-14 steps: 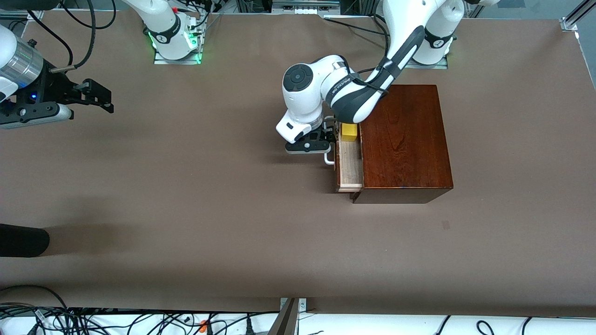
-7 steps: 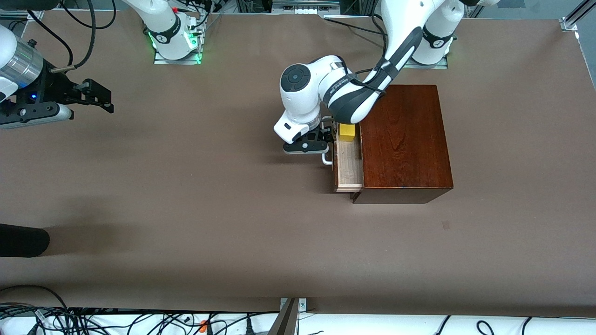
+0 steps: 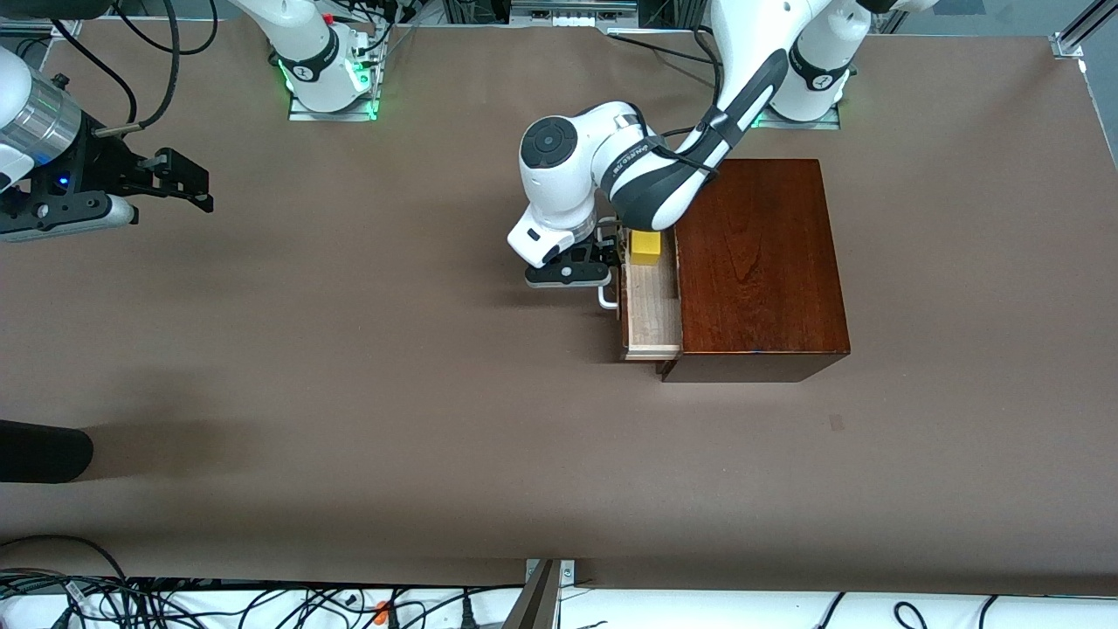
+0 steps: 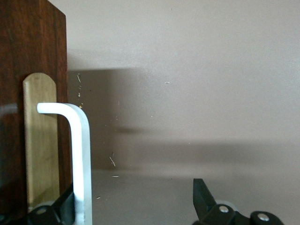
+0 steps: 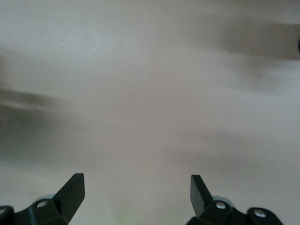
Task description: Open drawer, take yellow block, close drawer
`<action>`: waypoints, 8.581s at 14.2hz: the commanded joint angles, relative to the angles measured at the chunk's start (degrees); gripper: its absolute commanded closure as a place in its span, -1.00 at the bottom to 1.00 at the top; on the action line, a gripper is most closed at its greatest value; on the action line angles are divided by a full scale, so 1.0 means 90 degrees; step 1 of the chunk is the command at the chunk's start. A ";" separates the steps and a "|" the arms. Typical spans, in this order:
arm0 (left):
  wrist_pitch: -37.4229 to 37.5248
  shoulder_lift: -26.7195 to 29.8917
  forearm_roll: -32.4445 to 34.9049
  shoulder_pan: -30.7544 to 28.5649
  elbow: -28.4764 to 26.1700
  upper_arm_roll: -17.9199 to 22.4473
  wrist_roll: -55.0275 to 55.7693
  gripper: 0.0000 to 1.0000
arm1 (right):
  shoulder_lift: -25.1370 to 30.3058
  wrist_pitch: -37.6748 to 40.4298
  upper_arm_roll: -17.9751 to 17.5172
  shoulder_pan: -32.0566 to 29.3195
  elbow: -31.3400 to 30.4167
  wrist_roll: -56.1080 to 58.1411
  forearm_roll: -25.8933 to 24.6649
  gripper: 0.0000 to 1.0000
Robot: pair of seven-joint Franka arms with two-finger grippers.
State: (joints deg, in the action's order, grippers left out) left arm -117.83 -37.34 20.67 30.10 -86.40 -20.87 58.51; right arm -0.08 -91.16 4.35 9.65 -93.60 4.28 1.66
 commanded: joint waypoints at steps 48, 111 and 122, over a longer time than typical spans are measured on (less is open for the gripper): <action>0.2799 0.4149 -0.2482 -0.3090 -0.0927 0.2338 -0.6960 -1.00 | -0.4149 -0.2955 -0.0855 0.4690 0.2927 0.2102 -0.0212 -1.00; 0.3140 0.4110 -0.2551 -0.2983 -0.0781 0.1755 -0.6912 -1.00 | -0.1789 -0.2688 0.0034 0.0081 -0.1129 0.1070 0.0392 1.00; 0.2685 0.2335 -0.2775 -0.2934 -0.0292 -0.0990 -0.9254 -1.00 | -0.2930 -0.6502 0.0014 0.0081 -0.2940 0.0179 0.0431 0.90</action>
State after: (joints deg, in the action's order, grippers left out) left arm -91.24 -11.37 -3.33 4.14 -91.66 -26.18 -18.89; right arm -25.92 -148.14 4.82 10.60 -119.56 7.13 6.06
